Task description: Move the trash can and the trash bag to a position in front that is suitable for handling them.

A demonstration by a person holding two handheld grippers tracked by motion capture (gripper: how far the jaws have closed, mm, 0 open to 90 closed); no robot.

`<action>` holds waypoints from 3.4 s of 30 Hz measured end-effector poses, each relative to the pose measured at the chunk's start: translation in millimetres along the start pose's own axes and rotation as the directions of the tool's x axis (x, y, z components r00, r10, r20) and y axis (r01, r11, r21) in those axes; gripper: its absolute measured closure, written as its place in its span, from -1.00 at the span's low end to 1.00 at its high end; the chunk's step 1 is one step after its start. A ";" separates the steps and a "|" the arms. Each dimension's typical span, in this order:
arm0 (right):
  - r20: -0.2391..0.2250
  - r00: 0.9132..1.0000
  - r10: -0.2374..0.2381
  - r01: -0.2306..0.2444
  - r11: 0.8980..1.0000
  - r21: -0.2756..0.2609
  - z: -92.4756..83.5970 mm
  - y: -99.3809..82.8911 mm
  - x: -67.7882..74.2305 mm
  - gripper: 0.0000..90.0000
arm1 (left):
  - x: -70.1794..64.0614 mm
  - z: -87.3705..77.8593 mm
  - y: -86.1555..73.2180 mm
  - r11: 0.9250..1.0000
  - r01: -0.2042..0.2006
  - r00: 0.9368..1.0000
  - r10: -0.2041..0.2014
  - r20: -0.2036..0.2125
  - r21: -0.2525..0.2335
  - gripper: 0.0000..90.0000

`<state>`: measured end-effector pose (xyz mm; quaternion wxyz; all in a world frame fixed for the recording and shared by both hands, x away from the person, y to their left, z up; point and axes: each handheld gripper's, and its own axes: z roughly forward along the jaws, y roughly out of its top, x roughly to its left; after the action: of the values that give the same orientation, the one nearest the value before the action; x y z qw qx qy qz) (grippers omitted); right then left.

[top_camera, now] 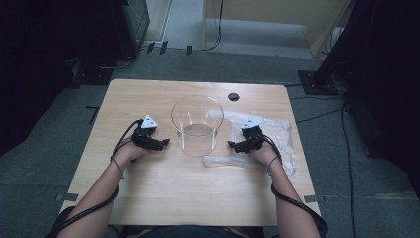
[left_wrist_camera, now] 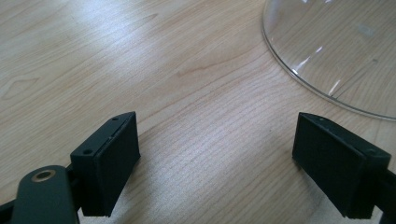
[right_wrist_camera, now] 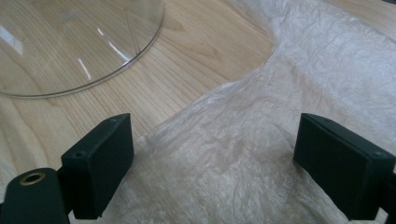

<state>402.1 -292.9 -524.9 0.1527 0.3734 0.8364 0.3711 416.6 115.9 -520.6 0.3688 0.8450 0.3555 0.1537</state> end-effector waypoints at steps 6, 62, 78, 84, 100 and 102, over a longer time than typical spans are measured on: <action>0.012 1.000 0.007 -0.007 1.000 0.002 0.8 0.6 1.6 -0.75 | 0.2 0.2 0.2 1.000 0.001 1.000 -0.001 0.001 0.000 -0.69; -0.035 0.959 0.283 -0.285 0.951 -0.124 -9.3 52.6 3.6 -0.28 | 13.1 4.8 47.5 0.967 0.250 0.963 -0.244 0.117 -0.040 -0.43; -0.060 0.966 0.252 -0.258 0.959 -0.114 -11.4 56.8 9.1 -0.21 | 4.5 0.3 47.7 0.969 0.244 0.958 -0.232 0.170 -0.050 -0.16; -0.060 0.973 0.225 -0.230 0.968 -0.103 -13.3 57.8 11.8 -0.20 | 2.7 -3.9 45.8 0.972 0.229 0.959 -0.218 0.180 -0.044 -0.11; -0.085 0.970 0.228 -0.235 0.969 -0.080 -22.4 50.6 20.6 -0.17 | -8.8 -13.0 38.7 0.972 0.232 0.952 -0.222 0.210 -0.026 -0.05; -0.088 0.974 0.207 -0.214 0.974 -0.074 -25.4 48.3 25.2 -0.17 | -11.4 -15.1 37.0 0.974 0.225 0.954 -0.216 0.207 -0.022 -0.05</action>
<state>396.3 -265.6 -471.7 0.0942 0.4381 0.7815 0.4341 418.7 97.9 -483.2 0.4371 0.8026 0.4045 0.0326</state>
